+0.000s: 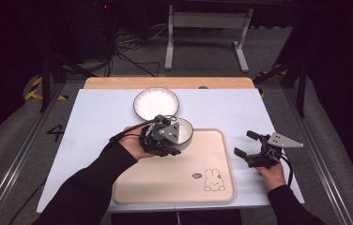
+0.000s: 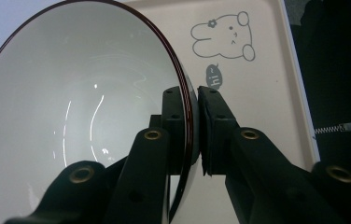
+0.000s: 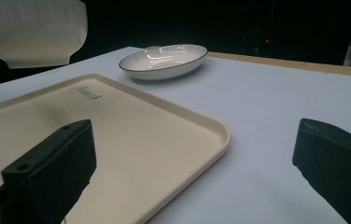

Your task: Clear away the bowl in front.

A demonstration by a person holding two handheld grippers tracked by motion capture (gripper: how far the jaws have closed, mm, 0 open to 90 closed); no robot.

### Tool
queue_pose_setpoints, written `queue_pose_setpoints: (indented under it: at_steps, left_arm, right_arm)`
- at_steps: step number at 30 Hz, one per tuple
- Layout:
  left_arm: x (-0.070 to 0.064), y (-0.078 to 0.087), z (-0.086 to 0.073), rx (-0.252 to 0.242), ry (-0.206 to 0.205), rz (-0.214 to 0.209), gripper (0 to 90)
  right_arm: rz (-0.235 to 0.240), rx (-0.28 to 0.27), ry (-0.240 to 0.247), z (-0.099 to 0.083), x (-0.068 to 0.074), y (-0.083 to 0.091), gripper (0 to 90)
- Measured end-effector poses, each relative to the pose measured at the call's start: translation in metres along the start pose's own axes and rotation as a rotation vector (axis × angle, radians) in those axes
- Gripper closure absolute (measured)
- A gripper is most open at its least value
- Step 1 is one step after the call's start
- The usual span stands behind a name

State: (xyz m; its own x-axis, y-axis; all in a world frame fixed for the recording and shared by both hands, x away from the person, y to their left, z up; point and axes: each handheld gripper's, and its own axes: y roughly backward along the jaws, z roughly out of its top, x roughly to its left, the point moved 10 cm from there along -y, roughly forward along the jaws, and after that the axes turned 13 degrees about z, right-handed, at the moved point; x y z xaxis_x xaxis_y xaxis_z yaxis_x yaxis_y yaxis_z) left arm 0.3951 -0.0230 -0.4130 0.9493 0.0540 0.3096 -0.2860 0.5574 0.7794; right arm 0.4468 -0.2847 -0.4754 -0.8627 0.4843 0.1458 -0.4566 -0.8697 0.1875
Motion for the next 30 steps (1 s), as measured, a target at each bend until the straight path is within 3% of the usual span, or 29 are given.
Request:
queue_pose_setpoints:
  at_steps: [8,18,19,21,30]
  left_arm:
    - [-0.011,-0.016,-0.002,0.029,-0.029,-0.052,82.0]
    - [-0.022,-0.033,-0.007,0.074,-0.032,-0.107,82.0]
    - [-0.021,-0.034,-0.008,0.078,-0.052,-0.112,82.0]
    - [-0.024,-0.036,-0.01,0.092,-0.034,-0.113,82.0]
    - [-0.028,-0.044,-0.018,0.135,-0.024,-0.131,82.0]
  right_arm:
    - [0.0,0.0,0.0,0.0,0.0,0.0,0.1]
    - [0.003,-0.001,-0.001,0.0,0.0,0.0,0.1]
    - [0.003,-0.001,-0.001,0.0,0.0,0.0,0.1]
    - [0.003,-0.001,-0.001,0.0,0.0,0.0,0.1]
    - [0.004,0.001,0.0,0.0,0.0,0.0,0.1]
